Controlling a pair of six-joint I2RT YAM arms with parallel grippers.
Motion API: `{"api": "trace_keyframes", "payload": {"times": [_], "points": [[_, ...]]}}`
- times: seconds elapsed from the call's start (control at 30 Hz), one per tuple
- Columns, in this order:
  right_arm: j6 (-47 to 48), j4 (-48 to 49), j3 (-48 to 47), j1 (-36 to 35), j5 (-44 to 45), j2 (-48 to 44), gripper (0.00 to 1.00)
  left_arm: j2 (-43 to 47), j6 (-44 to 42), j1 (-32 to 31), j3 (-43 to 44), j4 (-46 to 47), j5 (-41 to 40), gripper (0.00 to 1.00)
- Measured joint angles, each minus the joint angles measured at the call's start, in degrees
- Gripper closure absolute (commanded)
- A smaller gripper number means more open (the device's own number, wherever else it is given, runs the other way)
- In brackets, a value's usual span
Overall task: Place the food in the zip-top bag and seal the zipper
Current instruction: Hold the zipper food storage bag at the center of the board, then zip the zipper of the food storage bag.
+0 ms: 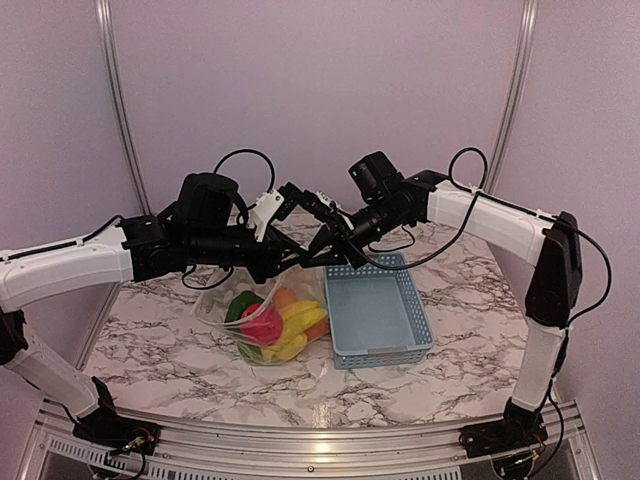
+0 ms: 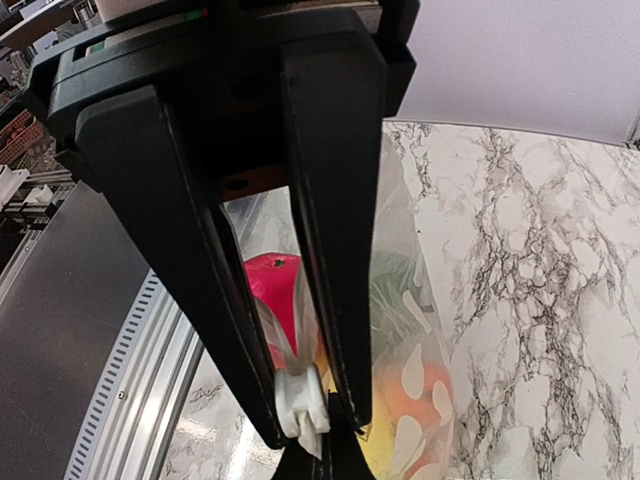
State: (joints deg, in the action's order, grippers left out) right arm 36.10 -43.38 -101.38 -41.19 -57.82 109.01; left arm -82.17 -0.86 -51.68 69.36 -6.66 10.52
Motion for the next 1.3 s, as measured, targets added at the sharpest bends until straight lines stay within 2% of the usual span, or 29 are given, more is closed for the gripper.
{"api": "trace_keyframes", "payload": {"times": [0.33,0.53,0.77,1.3], "points": [[0.02,0.0,0.09,0.0,0.2,-0.17,1.0,0.02,-0.07,0.17,0.0,0.04,0.68,1.0],[-0.24,0.31,0.33,0.94,-1.07,-0.17,1.0,0.02,-0.04,0.28,0.0,0.26,1.05,1.0],[-2.29,5.4,3.96,3.78,-6.01,-1.31,1.0,0.09,-0.48,0.98,-0.52,1.05,1.03,1.0],[-4.2,11.5,7.91,7.67,-6.86,-3.19,1.0,4.5,-0.87,2.14,-4.98,-2.03,-0.9,1.0]]}}
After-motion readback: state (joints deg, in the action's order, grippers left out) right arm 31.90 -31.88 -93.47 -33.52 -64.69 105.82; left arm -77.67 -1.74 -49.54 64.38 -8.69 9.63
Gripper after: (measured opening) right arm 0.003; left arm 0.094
